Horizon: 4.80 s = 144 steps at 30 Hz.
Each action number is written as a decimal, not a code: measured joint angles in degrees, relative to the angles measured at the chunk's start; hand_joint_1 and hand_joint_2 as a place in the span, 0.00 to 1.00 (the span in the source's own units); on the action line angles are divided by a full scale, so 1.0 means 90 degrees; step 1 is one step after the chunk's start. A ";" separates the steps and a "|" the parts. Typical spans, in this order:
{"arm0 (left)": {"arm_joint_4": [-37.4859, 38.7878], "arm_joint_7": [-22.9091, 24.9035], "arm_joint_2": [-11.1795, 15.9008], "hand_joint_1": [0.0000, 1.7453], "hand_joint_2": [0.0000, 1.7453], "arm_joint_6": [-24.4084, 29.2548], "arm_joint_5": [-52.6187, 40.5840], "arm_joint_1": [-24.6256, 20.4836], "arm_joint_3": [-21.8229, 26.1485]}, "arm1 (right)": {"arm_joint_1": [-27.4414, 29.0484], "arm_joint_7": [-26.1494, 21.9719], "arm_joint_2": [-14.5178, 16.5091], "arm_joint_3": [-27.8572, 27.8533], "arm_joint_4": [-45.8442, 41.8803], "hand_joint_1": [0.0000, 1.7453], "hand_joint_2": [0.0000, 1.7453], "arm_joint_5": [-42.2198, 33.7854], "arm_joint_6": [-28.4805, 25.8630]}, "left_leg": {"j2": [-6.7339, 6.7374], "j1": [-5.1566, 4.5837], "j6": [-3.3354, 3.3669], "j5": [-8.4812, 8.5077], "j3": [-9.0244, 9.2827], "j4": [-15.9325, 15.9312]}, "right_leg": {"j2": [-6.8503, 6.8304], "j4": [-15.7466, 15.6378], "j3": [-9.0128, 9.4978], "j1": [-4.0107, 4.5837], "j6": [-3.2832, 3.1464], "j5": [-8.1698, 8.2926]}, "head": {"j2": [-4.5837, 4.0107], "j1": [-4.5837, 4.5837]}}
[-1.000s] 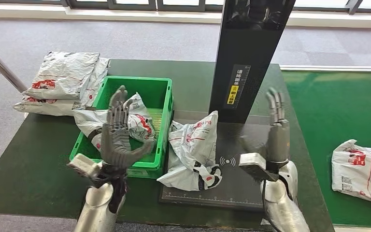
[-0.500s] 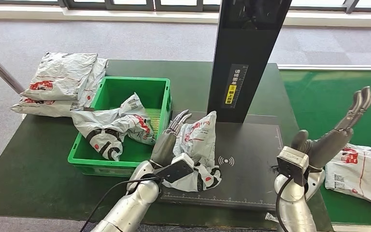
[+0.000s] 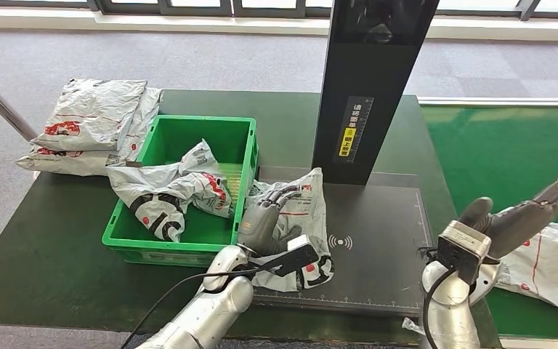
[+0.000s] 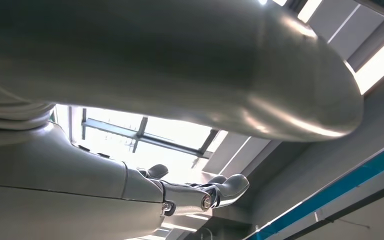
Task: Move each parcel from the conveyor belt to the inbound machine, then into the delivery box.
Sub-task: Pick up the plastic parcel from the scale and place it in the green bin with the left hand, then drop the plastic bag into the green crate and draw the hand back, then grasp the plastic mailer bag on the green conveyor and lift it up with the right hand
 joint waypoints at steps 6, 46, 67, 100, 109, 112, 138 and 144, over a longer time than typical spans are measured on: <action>0.0118 0.0030 -0.0038 1.00 1.00 0.0025 -0.0051 -0.0034 -0.0016 | -0.0001 -0.0001 0.0039 -0.0030 -0.0006 0.00 0.00 0.0015 0.0000 | 0.0000 0.0000 0.0000 0.0000 0.0000 0.0000 | 0.0000 0.0000 0.0000 0.0000 0.0000 0.0000 | 0.0000 0.0000; -0.4501 -0.0713 0.0159 1.00 1.00 0.1159 -0.0714 0.0777 0.0490 | 0.0022 0.0000 0.0096 -0.0263 -0.0126 0.00 1.00 -0.0049 0.0000 | -0.0001 0.0004 -0.0001 0.0000 -0.0003 -0.0004 | -0.0003 0.0002 -0.0001 0.0004 -0.0004 -0.0004 | 0.0000 -0.0001; -0.4328 -0.1594 0.0188 1.00 1.00 0.1155 0.0030 0.0408 0.2611 | 0.0219 -0.0001 0.0100 -0.0344 -0.0330 0.00 1.00 -0.0296 0.0000 | -0.0001 0.0004 -0.0006 0.0004 0.0000 -0.0005 | -0.0007 0.0002 0.0002 0.0005 -0.0008 -0.0002 | 0.0000 -0.0001; -0.0681 -0.2133 -0.0009 0.00 0.00 0.1152 -0.0063 -0.0867 0.4255 | -0.0379 0.0013 -0.0114 -0.0767 0.1361 0.00 1.00 -0.0649 0.0002 | -0.0021 0.0007 -0.0008 0.0015 -0.0005 -0.0002 | -0.0020 0.0003 0.0003 0.0007 -0.0015 0.0010 | 0.0001 0.0001; -0.0878 -0.2136 -0.0009 0.00 0.00 0.1152 0.0140 -0.0771 0.3840 | -0.0679 0.0006 -0.0314 -0.1180 0.2314 0.00 1.00 -0.0798 0.0002 | -0.0021 0.0008 -0.0009 0.0015 -0.0005 -0.0003 | -0.0017 0.0003 -0.0002 0.0008 -0.0015 0.0009 | 0.0000 0.0000; -0.1085 -0.2136 -0.0009 0.00 0.00 0.1152 0.0286 -0.0649 0.3640 | -0.0853 0.0007 -0.0454 -0.1354 0.2766 0.00 1.00 -0.0750 0.0002 | -0.0020 0.0007 -0.0009 0.0016 -0.0006 -0.0003 | -0.0018 0.0004 0.0001 0.0007 -0.0015 0.0010 | 0.0000 0.0001; -0.7253 -0.2139 0.0631 0.00 1.00 0.0948 0.4875 0.1534 0.0125 | -0.2000 0.4083 -0.0733 -0.6628 0.4255 0.00 1.00 0.6969 -0.0005 | -0.0059 0.0001 0.0003 0.0011 -0.0020 0.0001 | -0.0058 0.0001 0.0007 0.0001 0.0007 -0.0007 | 0.0001 0.0000; -0.7644 -0.2136 0.0665 0.00 1.00 -0.1369 0.6551 0.1764 0.0012 | -0.1749 0.4641 -0.1101 -0.6240 0.5024 0.00 1.00 0.6816 -0.0005 | -0.0048 -0.0003 0.0010 0.0003 -0.0021 0.0000 | -0.0048 -0.0001 0.0004 -0.0003 0.0008 -0.0010 | 0.0000 0.0001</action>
